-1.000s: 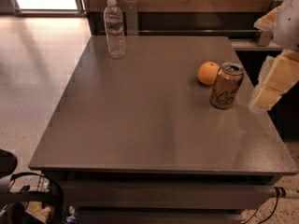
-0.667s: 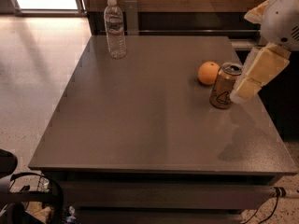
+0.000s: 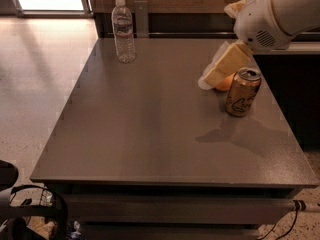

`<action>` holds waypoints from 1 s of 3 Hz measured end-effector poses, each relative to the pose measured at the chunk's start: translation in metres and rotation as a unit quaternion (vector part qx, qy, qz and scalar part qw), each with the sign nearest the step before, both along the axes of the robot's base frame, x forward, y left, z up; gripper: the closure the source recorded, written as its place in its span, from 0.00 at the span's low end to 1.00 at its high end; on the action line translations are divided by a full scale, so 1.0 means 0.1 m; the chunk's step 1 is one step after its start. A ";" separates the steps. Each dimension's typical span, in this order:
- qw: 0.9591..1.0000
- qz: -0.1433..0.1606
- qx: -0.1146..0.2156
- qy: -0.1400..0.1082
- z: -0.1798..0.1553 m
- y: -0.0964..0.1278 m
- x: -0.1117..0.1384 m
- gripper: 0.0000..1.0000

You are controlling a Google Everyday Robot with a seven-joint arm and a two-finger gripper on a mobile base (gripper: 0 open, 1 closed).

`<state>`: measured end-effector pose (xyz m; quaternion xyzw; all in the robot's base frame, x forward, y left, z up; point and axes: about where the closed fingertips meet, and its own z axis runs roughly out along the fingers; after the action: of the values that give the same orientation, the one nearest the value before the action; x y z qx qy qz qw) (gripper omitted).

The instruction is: Pick water bottle

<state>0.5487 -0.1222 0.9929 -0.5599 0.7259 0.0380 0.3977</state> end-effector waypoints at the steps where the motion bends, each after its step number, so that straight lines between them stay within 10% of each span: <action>1: 0.999 0.018 0.038 -0.016 -0.03 0.18 0.40 0.00; 3: 0.999 0.018 0.038 -0.011 -0.05 0.25 0.52 0.00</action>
Offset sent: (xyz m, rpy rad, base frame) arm 0.0315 0.0152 -0.0018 0.0607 -0.0277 0.0302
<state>0.6007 -0.0973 0.9881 -0.5576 0.7094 0.0659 0.4260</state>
